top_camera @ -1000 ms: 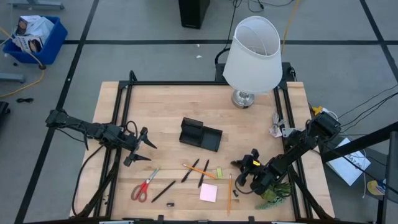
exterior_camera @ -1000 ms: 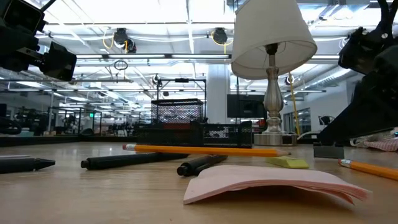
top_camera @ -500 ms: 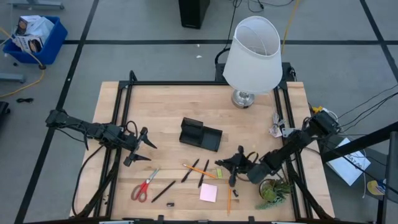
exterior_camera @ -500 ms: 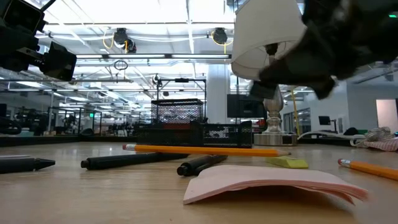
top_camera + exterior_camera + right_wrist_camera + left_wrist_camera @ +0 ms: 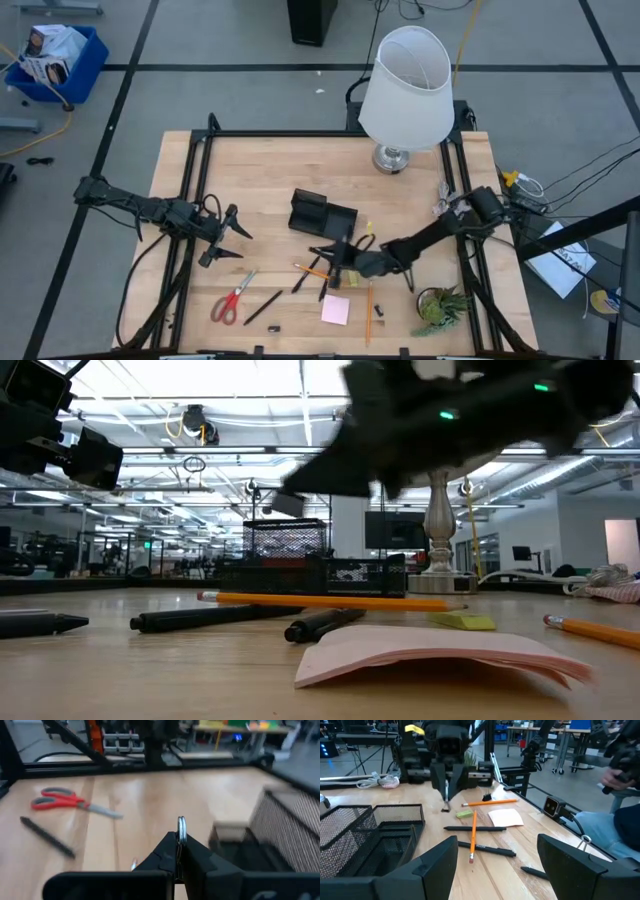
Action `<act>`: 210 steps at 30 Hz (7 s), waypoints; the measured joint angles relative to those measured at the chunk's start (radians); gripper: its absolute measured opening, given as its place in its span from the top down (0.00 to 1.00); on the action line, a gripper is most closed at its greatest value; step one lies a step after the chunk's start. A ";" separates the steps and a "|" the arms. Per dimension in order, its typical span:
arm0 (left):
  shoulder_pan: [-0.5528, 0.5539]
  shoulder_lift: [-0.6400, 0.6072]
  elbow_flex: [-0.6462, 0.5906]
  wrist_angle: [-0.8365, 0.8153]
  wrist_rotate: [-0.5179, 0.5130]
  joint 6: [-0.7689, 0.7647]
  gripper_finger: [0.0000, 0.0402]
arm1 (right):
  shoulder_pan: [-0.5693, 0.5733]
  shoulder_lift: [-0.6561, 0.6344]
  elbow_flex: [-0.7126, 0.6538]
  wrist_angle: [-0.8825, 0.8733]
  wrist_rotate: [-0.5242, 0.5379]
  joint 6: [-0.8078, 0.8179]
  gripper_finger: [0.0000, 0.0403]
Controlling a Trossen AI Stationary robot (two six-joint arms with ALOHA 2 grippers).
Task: Pick and place office supplies into organizer
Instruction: Put the black binder clip into the black desk organizer
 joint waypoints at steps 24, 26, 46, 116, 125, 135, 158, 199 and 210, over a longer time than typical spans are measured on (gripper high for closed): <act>0.000 0.000 0.000 0.000 0.000 0.000 0.32 | -0.236 0.019 0.083 -0.168 -0.209 -0.093 0.98; 0.000 0.000 0.000 0.000 0.000 0.000 0.32 | -0.236 0.019 0.083 -0.168 -0.209 -0.108 0.98; 0.000 0.000 0.000 0.007 0.000 0.000 0.32 | -0.227 0.018 0.082 -0.205 -0.129 -0.084 0.79; -0.698 1.136 0.450 0.679 -0.873 -0.271 0.32 | 0.157 0.007 0.083 -0.126 -0.186 0.079 0.82; -0.768 1.273 0.474 0.531 -0.980 -0.563 0.32 | 0.158 0.007 0.083 -0.114 -0.186 0.030 0.82; -0.820 1.459 0.513 0.661 -0.926 -0.667 0.32 | 0.128 0.007 0.083 -0.114 -0.185 -0.014 0.82; -0.751 1.652 0.706 0.436 -0.818 -0.794 0.32 | 0.124 0.007 0.083 -0.128 -0.186 -0.015 0.82; -0.688 1.652 0.706 0.367 -0.748 -0.874 0.93 | 0.118 0.006 0.082 -0.130 -0.183 -0.022 0.82; -0.649 1.651 0.705 0.368 -0.751 -0.800 0.92 | 0.118 0.006 0.082 -0.130 -0.183 -0.022 0.82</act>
